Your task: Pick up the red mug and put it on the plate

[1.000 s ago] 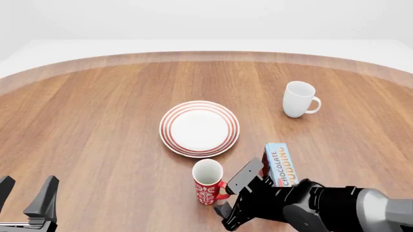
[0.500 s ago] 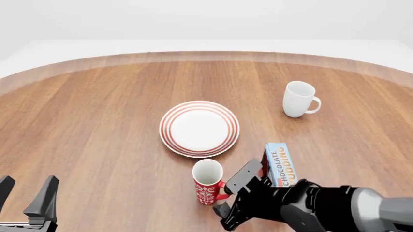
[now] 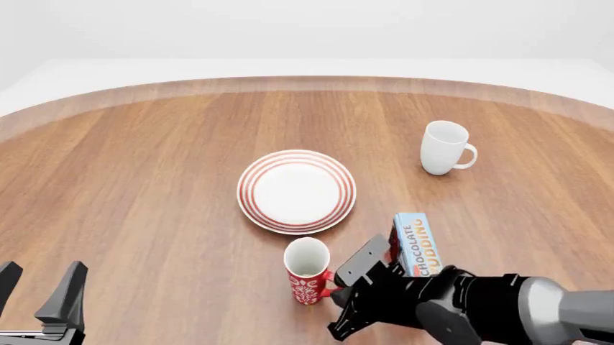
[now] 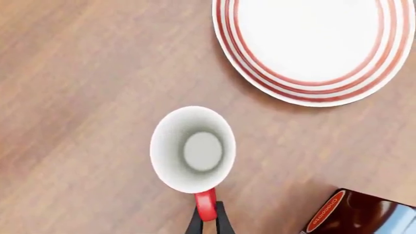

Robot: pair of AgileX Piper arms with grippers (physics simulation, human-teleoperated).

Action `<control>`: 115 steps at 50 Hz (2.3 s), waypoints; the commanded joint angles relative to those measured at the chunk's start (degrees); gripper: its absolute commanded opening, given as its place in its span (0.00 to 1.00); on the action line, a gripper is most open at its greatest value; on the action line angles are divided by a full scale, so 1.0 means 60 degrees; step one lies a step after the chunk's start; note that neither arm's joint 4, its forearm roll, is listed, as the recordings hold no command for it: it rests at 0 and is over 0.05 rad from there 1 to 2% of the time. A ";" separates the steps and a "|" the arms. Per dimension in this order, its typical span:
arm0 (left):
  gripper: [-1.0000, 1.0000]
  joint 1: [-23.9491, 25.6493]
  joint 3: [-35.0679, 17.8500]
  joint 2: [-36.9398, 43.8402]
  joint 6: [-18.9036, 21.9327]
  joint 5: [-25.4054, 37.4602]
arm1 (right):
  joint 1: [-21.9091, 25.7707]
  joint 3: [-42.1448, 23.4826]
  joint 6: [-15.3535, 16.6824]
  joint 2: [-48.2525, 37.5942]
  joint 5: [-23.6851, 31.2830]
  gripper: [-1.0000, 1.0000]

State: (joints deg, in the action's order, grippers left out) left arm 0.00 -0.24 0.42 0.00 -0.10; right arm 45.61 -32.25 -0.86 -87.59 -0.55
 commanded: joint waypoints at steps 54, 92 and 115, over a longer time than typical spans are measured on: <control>1.00 0.0000 0.0000 0.0000 0.0000 0.0000 | -0.0788 -0.1416 0.1172 0.2966 0.2030 0.00; 1.00 0.0000 0.0000 0.0000 0.0000 0.0000 | -0.1709 -0.3354 0.1242 0.0468 0.0991 0.00; 1.00 0.0000 0.0000 0.0000 0.0000 0.0000 | -0.2145 -0.4273 0.1132 -0.1177 0.0076 0.00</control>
State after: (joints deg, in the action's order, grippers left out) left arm 0.00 -0.24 0.42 0.00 -0.10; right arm 33.92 -55.88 6.61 -90.90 2.91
